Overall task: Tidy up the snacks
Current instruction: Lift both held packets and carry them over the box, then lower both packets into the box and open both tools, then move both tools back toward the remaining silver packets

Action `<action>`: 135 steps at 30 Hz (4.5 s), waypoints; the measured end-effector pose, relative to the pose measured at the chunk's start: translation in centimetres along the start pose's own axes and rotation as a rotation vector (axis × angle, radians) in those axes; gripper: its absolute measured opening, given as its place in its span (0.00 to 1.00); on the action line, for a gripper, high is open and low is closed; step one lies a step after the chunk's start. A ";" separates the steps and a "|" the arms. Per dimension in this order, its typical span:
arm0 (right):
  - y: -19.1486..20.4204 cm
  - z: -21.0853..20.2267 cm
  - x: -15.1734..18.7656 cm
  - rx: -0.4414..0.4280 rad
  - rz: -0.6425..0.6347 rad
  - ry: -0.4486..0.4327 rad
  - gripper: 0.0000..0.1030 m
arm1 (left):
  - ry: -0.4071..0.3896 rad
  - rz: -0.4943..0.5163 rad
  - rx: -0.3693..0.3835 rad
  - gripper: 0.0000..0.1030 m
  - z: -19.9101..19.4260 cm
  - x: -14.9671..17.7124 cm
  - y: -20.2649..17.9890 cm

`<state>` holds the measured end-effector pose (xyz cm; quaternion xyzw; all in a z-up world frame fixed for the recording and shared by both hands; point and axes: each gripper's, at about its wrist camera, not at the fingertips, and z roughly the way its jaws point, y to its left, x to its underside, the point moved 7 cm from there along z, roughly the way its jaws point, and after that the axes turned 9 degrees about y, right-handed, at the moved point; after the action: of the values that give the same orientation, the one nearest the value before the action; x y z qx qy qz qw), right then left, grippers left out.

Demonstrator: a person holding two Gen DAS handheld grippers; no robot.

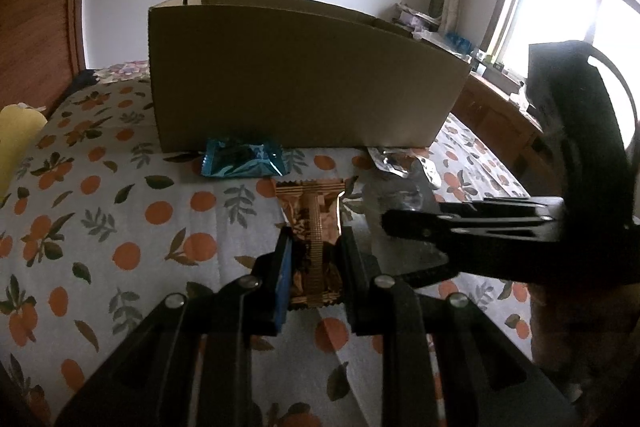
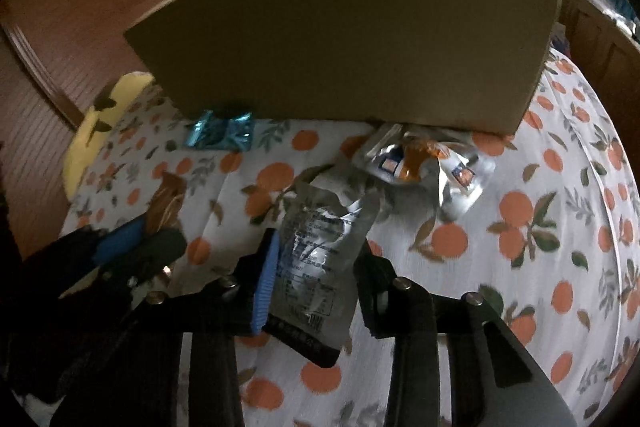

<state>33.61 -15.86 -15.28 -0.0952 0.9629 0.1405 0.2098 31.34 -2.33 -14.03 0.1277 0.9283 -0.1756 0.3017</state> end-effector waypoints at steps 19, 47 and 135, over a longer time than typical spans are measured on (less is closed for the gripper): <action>-0.2 -7.0 -1.0 -0.022 -0.068 -0.111 0.21 | -0.083 0.095 -0.075 0.19 -5.9 -4.4 -2.4; -1.2 -12.8 -12.1 0.032 -0.248 -0.241 0.21 | -0.154 0.145 -0.166 0.19 -5.4 -16.8 -1.0; -7.2 -1.0 -2.3 -0.018 -0.157 -0.120 0.78 | 0.081 -0.069 -0.139 0.45 5.6 -6.2 5.0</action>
<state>37.05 -22.68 -15.12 -0.1637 0.9369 0.1378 0.2765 40.81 -0.90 -15.77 0.0814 0.9535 -0.1158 0.2660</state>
